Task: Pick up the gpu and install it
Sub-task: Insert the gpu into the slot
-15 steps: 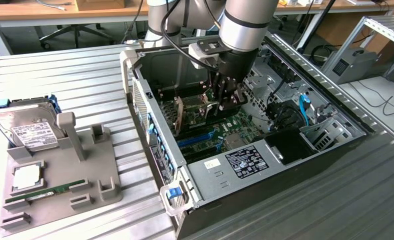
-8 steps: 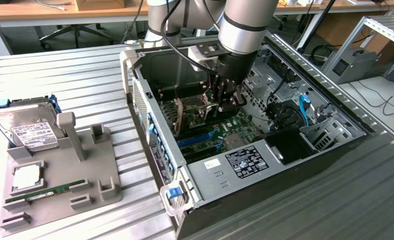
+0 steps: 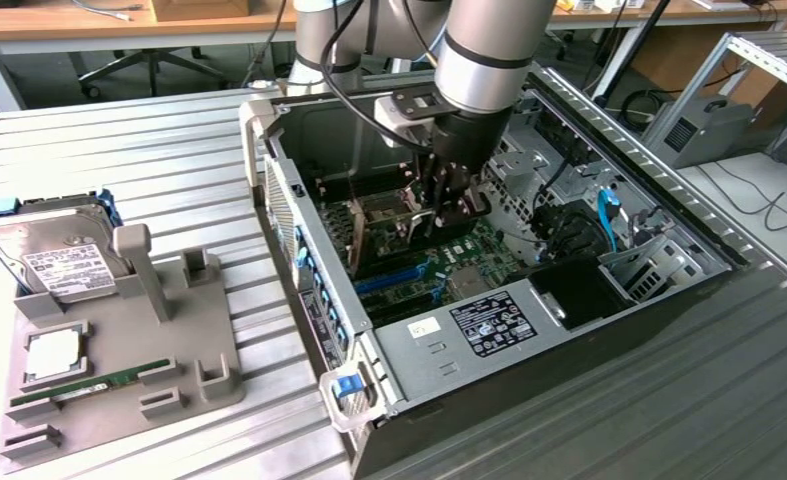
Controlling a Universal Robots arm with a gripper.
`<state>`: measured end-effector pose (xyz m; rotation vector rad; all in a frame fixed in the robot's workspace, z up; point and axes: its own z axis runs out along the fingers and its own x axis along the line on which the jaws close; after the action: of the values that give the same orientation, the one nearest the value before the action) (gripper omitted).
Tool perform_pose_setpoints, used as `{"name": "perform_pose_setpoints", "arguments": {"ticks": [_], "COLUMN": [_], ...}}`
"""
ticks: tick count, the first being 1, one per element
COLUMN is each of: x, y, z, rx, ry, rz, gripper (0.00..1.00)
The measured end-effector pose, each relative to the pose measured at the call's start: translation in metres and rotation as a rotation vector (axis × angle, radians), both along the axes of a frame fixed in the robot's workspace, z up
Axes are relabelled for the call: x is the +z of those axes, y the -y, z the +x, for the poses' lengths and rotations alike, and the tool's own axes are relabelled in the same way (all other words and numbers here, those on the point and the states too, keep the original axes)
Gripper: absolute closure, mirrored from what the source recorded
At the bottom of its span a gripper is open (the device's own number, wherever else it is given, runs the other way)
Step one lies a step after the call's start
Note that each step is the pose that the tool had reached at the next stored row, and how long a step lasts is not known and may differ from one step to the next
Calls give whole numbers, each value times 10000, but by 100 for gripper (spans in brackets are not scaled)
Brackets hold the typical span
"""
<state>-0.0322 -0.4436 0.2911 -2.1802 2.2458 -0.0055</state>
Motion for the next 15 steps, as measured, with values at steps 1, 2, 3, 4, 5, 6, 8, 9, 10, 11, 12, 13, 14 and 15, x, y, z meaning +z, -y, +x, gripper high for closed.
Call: {"name": "perform_pose_setpoints", "arguments": {"ticks": [1, 2, 3, 4, 5, 6, 8, 9, 10, 11, 12, 13, 14, 15], "x": [0, 0, 0, 0, 0, 0, 0, 0, -1, -1, -2, -3, -4, -4], "y": [14, 31, 46, 61, 67, 73, 84, 91, 98, 102, 107, 110, 112, 115], "z": [0, 0, 0, -1, -1, -2, -7, -10, -13, -15, -19, -23, -27, -32], "rx": [0, 0, 0, 0, 0, 0, 0, 0, 1, 1, 1, 0, 0, 0], "ry": [0, 0, 0, 0, 0, 0, 1, 0, 1, 1, 0, 0, 0, 0], "rz": [0, 0, 0, 0, 1, 1, 2, 3, 4, 5, 5, 7, 8, 7], "gripper": [73, 73, 73, 73, 73, 73, 73, 73, 73, 73, 73, 73, 73, 73]}}
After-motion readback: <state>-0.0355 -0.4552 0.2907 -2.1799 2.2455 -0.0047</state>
